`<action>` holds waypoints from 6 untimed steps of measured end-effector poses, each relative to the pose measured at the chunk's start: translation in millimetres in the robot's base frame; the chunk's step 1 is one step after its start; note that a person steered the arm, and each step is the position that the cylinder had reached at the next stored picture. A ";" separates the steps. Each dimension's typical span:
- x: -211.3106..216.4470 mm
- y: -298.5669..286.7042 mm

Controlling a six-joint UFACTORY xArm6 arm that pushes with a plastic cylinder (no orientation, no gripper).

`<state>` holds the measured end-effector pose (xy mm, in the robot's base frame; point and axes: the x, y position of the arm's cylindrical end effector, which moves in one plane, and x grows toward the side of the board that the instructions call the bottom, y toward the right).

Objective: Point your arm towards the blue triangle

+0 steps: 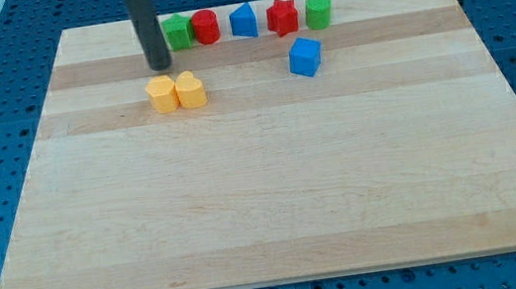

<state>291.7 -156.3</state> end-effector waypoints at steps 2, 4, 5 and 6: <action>-57.0 -28.5; -87.8 44.0; -94.3 93.0; -94.1 133.5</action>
